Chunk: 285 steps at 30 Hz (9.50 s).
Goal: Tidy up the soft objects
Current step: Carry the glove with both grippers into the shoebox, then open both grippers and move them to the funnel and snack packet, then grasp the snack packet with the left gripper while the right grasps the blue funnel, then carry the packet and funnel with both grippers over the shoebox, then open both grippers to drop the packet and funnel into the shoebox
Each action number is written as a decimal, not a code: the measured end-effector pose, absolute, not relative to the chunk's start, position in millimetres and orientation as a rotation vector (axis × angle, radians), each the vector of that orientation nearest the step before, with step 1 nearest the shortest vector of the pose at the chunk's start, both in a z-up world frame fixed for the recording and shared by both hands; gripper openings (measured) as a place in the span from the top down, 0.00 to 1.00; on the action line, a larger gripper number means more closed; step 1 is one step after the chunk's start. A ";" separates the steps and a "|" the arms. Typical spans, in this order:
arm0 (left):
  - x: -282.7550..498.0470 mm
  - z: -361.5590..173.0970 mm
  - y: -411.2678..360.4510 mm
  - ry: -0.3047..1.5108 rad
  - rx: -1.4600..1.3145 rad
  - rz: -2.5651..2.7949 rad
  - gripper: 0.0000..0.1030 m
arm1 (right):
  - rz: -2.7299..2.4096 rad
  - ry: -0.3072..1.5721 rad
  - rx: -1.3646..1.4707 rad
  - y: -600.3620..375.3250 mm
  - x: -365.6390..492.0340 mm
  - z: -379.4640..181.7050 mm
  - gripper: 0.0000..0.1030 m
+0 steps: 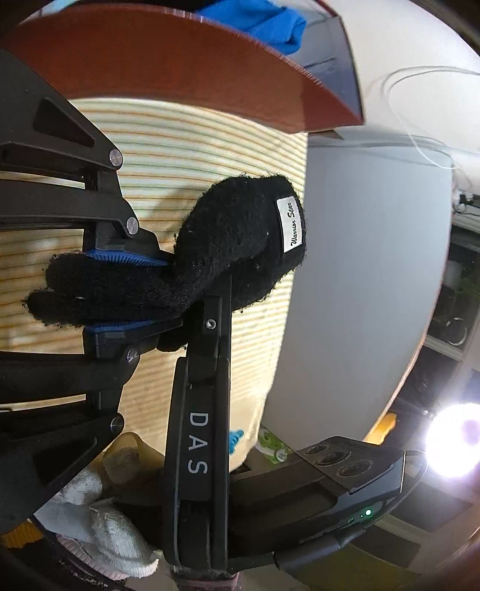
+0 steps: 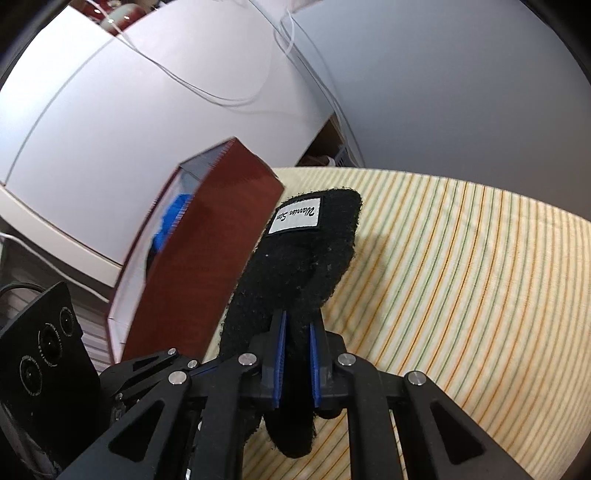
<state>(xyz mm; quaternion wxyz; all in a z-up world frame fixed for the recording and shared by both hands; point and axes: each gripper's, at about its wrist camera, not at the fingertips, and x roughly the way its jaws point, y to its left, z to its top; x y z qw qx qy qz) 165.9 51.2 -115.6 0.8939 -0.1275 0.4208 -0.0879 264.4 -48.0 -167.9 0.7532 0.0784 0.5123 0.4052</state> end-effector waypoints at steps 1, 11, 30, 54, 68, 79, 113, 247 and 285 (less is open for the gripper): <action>161.4 -109.2 51.2 0.859 -0.260 -0.186 0.78 | 0.887 1.107 0.171 -49.0 260.8 -161.6 0.90; 112.3 -53.3 75.2 0.737 -0.247 -0.182 0.78 | 0.957 0.997 0.151 -33.9 223.4 -98.8 0.90; 75.5 -28.5 179.1 0.678 -0.272 -0.023 0.78 | 1.118 0.956 0.078 111.6 210.0 -64.4 0.90; 95.4 -67.8 245.8 0.775 -0.281 0.179 0.77 | 1.059 1.037 -0.004 178.1 233.4 -92.9 0.85; 74.2 -53.2 239.7 0.740 -0.250 0.230 0.41 | 1.018 1.011 0.048 136.9 230.5 -84.0 0.45; 60.8 -36.1 195.0 0.711 -0.238 0.138 0.38 | 0.956 0.932 0.063 56.7 205.5 -69.3 0.36; 161.3 -81.4 -105.5 0.872 -0.052 -0.481 0.34 | 0.413 0.917 0.314 -356.4 192.9 -141.0 0.35; 40.0 -60.5 198.8 0.740 0.003 0.290 0.51 | 0.926 0.855 -0.070 82.7 261.6 -60.2 0.72; 40.0 -60.9 215.0 0.729 -0.060 0.342 0.32 | 0.905 0.850 -0.129 112.4 251.4 -67.4 0.40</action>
